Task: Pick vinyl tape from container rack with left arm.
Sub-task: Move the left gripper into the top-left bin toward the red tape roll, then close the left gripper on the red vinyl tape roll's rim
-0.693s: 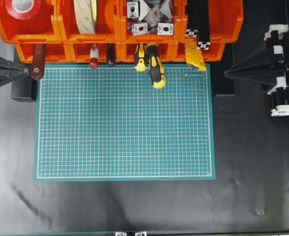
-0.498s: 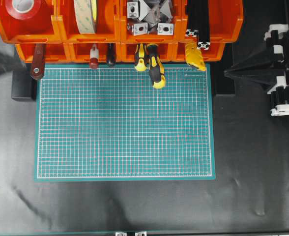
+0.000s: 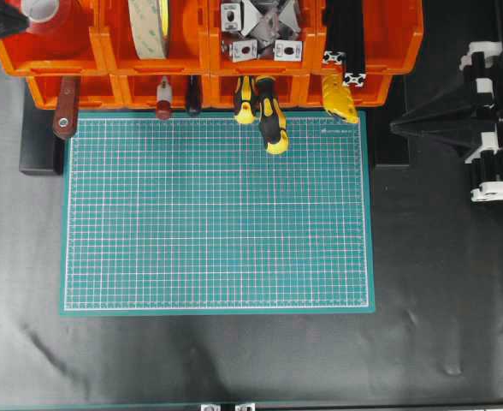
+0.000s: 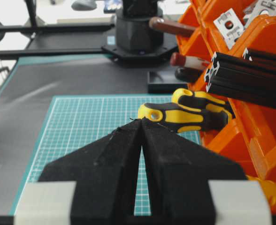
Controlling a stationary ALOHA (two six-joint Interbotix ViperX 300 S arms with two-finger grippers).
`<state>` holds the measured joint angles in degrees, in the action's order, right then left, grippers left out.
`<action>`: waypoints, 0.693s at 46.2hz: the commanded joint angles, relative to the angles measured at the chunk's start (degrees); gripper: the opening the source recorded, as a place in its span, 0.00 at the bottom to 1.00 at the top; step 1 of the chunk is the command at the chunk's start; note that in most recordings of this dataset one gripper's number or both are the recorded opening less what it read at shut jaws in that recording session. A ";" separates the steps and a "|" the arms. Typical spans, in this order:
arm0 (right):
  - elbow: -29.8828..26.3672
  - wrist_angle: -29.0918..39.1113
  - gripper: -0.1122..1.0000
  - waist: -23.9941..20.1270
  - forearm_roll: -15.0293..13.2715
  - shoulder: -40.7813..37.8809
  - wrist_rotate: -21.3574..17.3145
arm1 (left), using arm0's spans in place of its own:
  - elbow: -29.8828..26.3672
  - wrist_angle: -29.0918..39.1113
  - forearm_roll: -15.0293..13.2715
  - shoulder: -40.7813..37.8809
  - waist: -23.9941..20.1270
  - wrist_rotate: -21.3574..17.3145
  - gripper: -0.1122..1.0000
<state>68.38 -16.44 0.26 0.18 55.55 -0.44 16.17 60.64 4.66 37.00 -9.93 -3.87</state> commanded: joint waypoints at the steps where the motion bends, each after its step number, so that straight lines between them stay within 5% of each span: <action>1: -1.93 -0.44 0.11 0.09 0.09 -0.18 0.09 | -7.03 10.55 0.26 -5.10 -0.62 -3.96 0.10; 7: -1.85 0.26 0.11 0.09 0.09 -0.26 0.09 | -11.51 17.93 0.35 -10.37 -0.79 -10.55 0.10; 13: -1.93 0.79 0.11 0.09 0.09 -0.18 0.09 | -14.15 22.76 0.62 -13.80 -1.85 -11.69 0.13; 27: -2.02 1.14 0.11 0.09 0.09 0.53 0.09 | -13.36 24.17 0.70 -16.26 -3.52 -11.34 0.84; 32: -2.11 1.76 0.11 0.09 0.09 0.97 0.09 | -11.69 24.08 0.70 -16.70 -3.52 -10.81 0.87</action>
<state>68.38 -15.03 0.26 0.09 56.51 -0.44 4.22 84.99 5.19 20.21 -13.18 -14.77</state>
